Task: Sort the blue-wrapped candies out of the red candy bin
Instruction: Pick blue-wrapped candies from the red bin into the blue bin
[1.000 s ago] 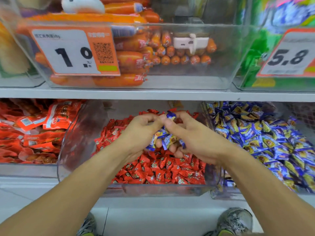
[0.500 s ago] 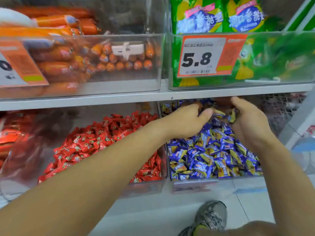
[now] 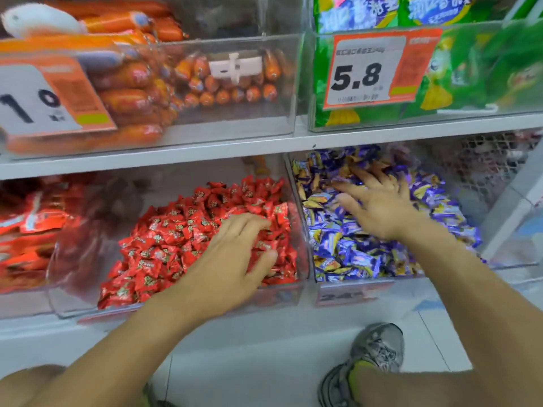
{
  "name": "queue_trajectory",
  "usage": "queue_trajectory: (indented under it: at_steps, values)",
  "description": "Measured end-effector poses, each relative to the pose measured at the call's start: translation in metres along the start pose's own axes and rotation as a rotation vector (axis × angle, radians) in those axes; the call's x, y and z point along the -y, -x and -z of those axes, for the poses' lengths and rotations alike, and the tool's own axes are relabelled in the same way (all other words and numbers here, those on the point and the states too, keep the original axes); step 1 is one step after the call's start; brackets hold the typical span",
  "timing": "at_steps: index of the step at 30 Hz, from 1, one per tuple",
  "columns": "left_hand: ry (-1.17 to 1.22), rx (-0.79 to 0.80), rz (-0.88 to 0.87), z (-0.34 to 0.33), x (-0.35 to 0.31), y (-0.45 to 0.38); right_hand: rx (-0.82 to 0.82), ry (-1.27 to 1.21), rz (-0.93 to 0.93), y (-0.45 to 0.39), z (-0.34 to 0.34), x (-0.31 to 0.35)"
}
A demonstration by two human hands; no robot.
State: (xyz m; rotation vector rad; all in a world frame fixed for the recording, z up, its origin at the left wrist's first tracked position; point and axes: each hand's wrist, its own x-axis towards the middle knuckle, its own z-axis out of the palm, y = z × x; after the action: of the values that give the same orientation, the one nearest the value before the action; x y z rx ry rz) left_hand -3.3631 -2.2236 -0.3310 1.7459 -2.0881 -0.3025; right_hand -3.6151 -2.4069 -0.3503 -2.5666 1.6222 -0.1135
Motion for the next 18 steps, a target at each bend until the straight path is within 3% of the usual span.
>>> queue_trajectory:
  at_steps: [4, 6, 8, 10, 13, 18]
  values:
    - [-0.137, 0.003, 0.163, 0.022, 0.043, 0.028, 0.088, 0.003, -0.12, 0.006, 0.021, -0.004]
    - [-0.246, 0.047, 0.314, 0.033, 0.068, 0.038, 0.002, 0.065, -0.15, 0.019, 0.039, 0.009]
    - [-0.329, 0.169, 0.496, 0.042, 0.083, 0.047, -0.153, 0.035, -0.046, 0.038, 0.057, 0.038]
    - [-0.322, 0.282, 0.648, 0.047, 0.089, 0.056, -0.188, -0.167, 0.248, 0.055, 0.064, 0.084]
    - [-0.247, 0.381, 0.711, 0.057, 0.094, 0.057, 0.0, -0.307, 0.638, 0.061, 0.047, 0.155]
    - [-0.28, 0.575, 0.676, 0.07, 0.112, 0.049, 0.394, -0.044, 0.802, 0.013, 0.001, 0.245]
